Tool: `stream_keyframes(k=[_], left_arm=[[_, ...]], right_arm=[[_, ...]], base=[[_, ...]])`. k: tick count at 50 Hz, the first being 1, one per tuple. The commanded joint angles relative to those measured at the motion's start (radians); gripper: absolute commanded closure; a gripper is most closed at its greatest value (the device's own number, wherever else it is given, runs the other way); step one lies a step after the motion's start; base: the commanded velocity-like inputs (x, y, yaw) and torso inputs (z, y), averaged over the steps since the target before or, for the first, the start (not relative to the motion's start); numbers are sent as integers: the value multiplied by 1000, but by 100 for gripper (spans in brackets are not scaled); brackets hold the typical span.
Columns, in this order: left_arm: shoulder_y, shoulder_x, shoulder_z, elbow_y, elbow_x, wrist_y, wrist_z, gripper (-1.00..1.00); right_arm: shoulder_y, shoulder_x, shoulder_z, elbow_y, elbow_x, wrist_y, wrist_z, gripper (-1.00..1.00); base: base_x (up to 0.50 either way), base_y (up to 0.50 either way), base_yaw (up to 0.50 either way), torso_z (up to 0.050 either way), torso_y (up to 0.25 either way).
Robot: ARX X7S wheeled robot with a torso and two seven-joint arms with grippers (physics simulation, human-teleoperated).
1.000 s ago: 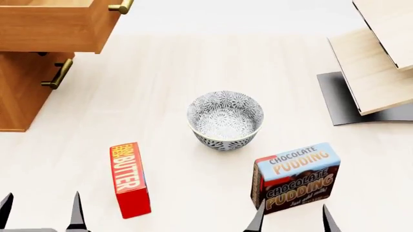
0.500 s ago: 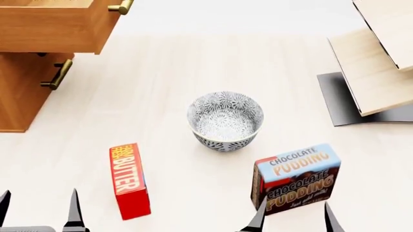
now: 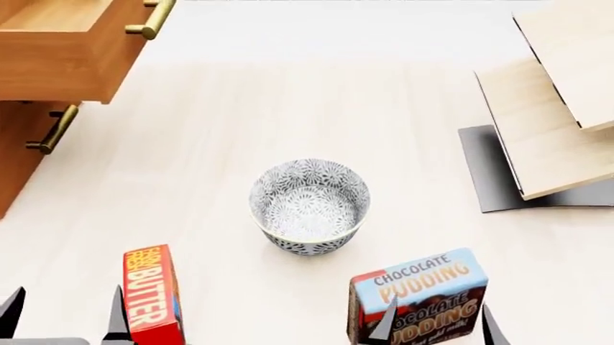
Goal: Close the top drawer of the cabinet.
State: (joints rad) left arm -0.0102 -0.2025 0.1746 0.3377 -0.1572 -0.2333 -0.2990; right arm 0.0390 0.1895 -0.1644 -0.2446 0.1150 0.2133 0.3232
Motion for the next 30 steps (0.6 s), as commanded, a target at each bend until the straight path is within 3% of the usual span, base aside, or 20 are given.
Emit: stream_keyframes(k=[1, 22, 30], left_arm=[[-2, -4, 7, -10, -6, 5, -4, -100], [-4, -9, 23, -16, -3, 13, -20, -100], [2, -11, 25, -31, -14, 31, -16, -100]], right_arm=[[1, 6, -9, 19, -7, -21, 9, -100], [3, 19, -23, 24, -7, -24, 18, -100], [5, 16, -30, 40, -12, -19, 30, -100]], base=[[94, 0, 0, 0, 0], [183, 23, 0, 0, 0], [337, -228, 0, 0, 0]])
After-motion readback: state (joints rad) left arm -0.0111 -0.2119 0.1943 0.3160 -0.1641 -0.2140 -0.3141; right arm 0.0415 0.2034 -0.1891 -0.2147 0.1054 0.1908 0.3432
